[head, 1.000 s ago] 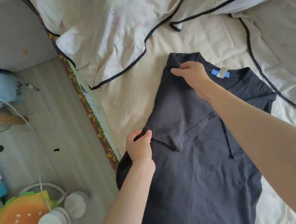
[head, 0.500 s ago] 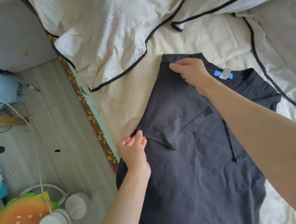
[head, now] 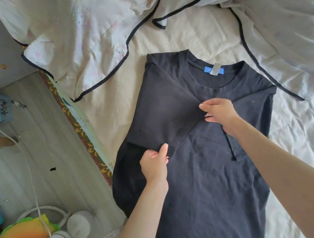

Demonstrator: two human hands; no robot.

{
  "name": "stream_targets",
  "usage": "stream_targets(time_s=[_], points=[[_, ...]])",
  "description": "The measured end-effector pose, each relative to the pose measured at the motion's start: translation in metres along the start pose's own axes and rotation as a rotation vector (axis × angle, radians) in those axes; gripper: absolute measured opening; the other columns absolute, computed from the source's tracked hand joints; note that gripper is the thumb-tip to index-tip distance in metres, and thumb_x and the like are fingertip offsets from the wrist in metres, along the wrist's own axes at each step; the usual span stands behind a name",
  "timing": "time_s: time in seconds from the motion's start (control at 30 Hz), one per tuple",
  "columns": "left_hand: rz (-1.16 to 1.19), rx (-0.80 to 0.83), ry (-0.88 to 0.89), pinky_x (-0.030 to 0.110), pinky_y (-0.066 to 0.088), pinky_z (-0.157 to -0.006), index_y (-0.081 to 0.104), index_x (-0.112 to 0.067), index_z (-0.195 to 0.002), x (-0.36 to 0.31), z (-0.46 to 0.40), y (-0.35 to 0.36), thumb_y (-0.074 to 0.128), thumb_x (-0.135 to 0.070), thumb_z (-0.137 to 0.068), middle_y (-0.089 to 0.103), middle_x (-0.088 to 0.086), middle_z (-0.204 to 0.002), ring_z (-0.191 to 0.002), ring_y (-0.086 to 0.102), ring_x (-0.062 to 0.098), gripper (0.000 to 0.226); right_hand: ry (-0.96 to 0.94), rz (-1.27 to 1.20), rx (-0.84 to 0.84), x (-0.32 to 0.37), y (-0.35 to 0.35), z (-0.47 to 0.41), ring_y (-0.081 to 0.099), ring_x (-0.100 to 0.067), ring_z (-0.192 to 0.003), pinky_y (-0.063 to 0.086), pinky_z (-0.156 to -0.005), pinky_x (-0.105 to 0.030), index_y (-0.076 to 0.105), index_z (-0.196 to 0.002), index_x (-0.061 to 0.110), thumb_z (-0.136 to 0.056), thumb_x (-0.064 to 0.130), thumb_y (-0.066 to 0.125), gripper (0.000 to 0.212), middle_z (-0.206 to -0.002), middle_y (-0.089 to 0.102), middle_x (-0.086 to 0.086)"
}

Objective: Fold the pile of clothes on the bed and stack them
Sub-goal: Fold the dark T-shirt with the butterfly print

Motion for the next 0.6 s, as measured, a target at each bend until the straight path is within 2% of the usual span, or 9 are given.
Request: stream_targets(time_s=[0.17,0.23,0.33,0.4,0.43,0.47,0.5,0.53,0.6], points=[[-0.133,0.041,0.099,0.030,0.052,-0.070,0.054,-0.005,-0.071,0.007,0.000,-0.004,0.071,-0.019,-0.082,0.062,-0.001,-0.061,-0.059,0.063,0.008,0.025,-0.010,-0.141,-0.057,-0.006,0.003,0.003,0.058,-0.010,-0.074,0.050,-0.066,-0.021,0.063,-0.079,0.017,-0.091,0.013,0.060,0.013,-0.087,0.061,-0.003],[-0.272,0.042,0.146,0.031,0.051,-0.074,0.057,-0.007,-0.069,0.004,-0.001,-0.007,0.066,-0.028,-0.086,0.063,-0.001,-0.062,-0.060,0.062,0.007,0.029,-0.078,0.003,-0.144,-0.010,0.008,0.010,0.058,-0.011,-0.077,0.048,-0.072,-0.024,0.063,-0.092,0.016,-0.092,0.016,0.057,0.005,-0.094,0.061,-0.001],[-0.622,0.069,0.287,0.018,0.041,-0.061,0.061,-0.008,-0.072,0.001,0.005,-0.019,0.052,-0.040,-0.093,0.064,-0.001,-0.069,-0.069,0.062,0.014,0.040,-0.313,0.278,-0.309,-0.015,0.022,0.034,0.053,-0.018,-0.102,0.040,-0.085,-0.026,0.056,-0.121,0.012,-0.094,0.021,0.055,0.028,-0.116,0.056,-0.004],[-0.847,0.022,0.651,0.010,0.033,-0.057,0.059,-0.012,-0.078,-0.003,0.014,-0.029,0.051,-0.030,-0.096,0.060,-0.005,-0.073,-0.072,0.059,0.014,0.027,-0.500,0.412,-0.366,-0.021,0.035,0.056,0.046,-0.023,-0.120,0.035,-0.098,-0.034,0.052,-0.128,0.008,-0.094,0.018,0.055,0.036,-0.131,0.051,-0.008],[-0.932,-0.002,0.906,0.011,0.038,-0.061,0.061,-0.012,-0.083,-0.006,0.017,-0.033,0.054,-0.021,-0.094,0.060,-0.003,-0.079,-0.076,0.058,0.016,0.015,-0.574,0.469,-0.363,-0.027,0.043,0.065,0.043,-0.026,-0.128,0.033,-0.103,-0.037,0.052,-0.130,0.006,-0.093,0.015,0.056,0.038,-0.136,0.050,-0.011],[-1.015,-0.016,1.143,0.019,0.046,-0.067,0.063,-0.010,-0.090,-0.008,0.014,-0.036,0.059,-0.012,-0.090,0.062,0.001,-0.088,-0.083,0.060,0.021,0.005,-0.627,0.517,-0.349,-0.035,0.052,0.073,0.040,-0.029,-0.133,0.032,-0.107,-0.041,0.052,-0.131,0.003,-0.093,0.011,0.056,0.039,-0.139,0.048,-0.013],[-1.103,-0.025,1.314,0.031,0.052,-0.074,0.065,-0.008,-0.099,-0.011,0.008,-0.037,0.061,-0.007,-0.087,0.064,0.007,-0.101,-0.096,0.061,0.028,0.013,-0.661,0.553,-0.334,-0.043,0.061,0.081,0.038,-0.032,-0.136,0.032,-0.109,-0.045,0.052,-0.131,0.001,-0.092,0.008,0.056,0.040,-0.141,0.047,-0.016],[-1.218,-0.014,1.398,0.041,0.052,-0.084,0.064,-0.007,-0.109,-0.014,0.000,-0.037,0.061,-0.004,-0.084,0.062,0.013,-0.116,-0.110,0.058,0.034,0.025,-0.674,0.580,-0.311,-0.052,0.070,0.087,0.036,-0.034,-0.137,0.030,-0.111,-0.049,0.052,-0.132,0.000,-0.092,0.006,0.056,0.040,-0.143,0.045,-0.017],[-1.424,0.009,1.424,0.051,0.043,-0.100,0.056,-0.009,-0.128,-0.019,-0.016,-0.037,0.062,-0.006,-0.085,0.048,0.019,-0.139,-0.131,0.042,0.039,0.044,-0.672,0.641,-0.260,-0.069,0.084,0.097,0.033,-0.034,-0.139,0.027,-0.112,-0.051,0.052,-0.133,0.003,-0.093,0.007,0.056,0.041,-0.146,0.041,-0.017]])
Point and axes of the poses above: each hand's wrist, its own z-axis away from the middle knuckle, its own y-axis out of the palm, x = y × z, the point moved 1 cm from there along -z, towards the middle knuckle
